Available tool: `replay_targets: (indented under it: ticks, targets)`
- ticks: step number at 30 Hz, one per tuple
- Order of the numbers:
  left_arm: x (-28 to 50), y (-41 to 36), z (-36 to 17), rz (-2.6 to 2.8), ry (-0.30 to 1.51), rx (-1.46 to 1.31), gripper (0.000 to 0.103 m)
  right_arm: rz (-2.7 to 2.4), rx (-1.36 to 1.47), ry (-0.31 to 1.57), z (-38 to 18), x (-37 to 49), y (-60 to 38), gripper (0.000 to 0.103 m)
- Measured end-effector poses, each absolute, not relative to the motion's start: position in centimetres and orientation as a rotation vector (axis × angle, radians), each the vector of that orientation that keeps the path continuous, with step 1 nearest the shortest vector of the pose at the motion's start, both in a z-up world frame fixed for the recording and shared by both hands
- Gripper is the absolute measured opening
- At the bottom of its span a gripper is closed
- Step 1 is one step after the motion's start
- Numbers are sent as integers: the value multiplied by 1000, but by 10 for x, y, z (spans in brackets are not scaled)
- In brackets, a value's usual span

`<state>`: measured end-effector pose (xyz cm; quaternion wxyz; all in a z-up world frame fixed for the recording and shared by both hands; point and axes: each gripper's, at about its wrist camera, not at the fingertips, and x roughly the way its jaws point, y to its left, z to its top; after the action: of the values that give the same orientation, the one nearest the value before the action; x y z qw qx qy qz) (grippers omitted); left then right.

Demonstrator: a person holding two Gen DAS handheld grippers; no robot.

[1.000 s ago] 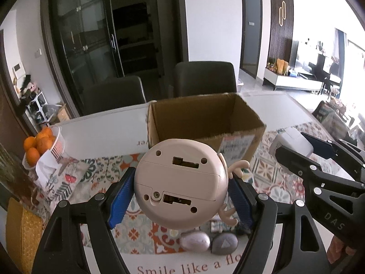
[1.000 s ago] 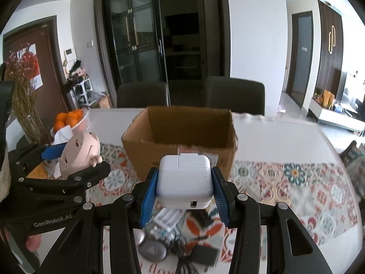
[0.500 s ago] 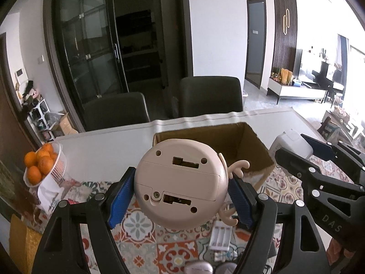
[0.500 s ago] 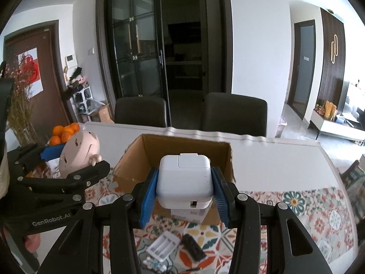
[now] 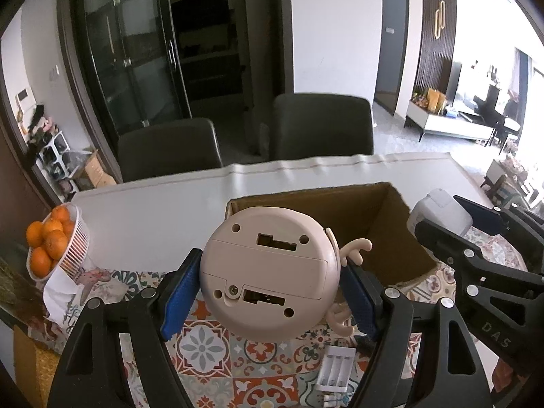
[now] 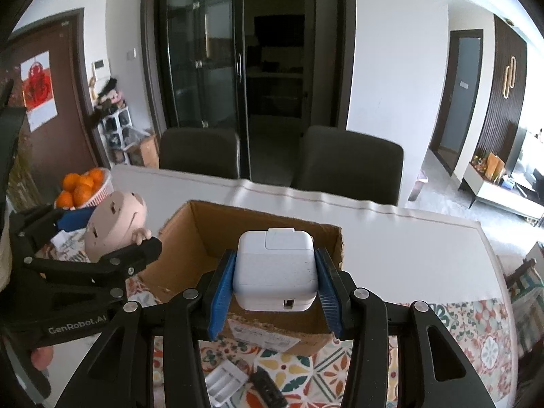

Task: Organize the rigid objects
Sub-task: 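Open both grippers to drop the figurine and charger into the box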

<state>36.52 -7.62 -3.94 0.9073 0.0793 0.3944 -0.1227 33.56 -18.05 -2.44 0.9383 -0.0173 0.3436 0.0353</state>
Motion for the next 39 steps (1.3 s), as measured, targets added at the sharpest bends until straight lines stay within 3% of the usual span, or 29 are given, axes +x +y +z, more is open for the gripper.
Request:
replay_targets:
  ticks: [16,30,34,39]
  targets:
    - [409,-92,-97,-249,1044,203,78,84,12,960,-88,390,-202,46]
    - [407,-85,-85,-135,967,258,85,98,29,991,-100,398,-204,46]
    - [400,-76,-77,-118,945,240,86,88,36,969,-95,396,-200,63]
    - [385,-67,-64,-102,901,221,90,27,27,939,-78,383,-197,66]
